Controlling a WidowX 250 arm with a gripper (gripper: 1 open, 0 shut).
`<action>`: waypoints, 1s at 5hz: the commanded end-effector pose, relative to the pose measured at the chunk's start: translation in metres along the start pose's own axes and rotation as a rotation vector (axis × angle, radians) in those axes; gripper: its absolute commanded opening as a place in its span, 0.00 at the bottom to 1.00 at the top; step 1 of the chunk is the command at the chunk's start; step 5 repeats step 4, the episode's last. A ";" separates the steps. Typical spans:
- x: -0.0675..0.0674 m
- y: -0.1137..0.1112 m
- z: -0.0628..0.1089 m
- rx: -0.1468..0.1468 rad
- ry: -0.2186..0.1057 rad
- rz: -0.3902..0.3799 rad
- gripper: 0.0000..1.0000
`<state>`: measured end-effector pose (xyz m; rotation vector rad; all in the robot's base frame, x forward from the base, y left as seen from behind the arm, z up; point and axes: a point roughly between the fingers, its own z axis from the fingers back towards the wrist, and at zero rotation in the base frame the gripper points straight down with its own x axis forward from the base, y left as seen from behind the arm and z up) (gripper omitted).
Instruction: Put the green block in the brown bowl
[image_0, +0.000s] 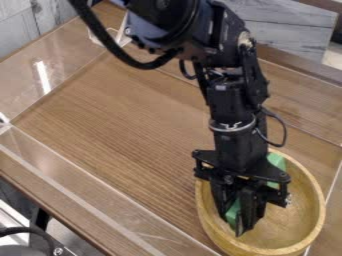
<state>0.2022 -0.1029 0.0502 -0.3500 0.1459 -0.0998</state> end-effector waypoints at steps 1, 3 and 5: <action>0.009 -0.003 0.010 -0.011 -0.036 -0.002 0.00; 0.007 -0.003 0.008 -0.017 -0.012 0.005 0.00; 0.007 -0.003 0.007 -0.019 -0.001 0.008 0.00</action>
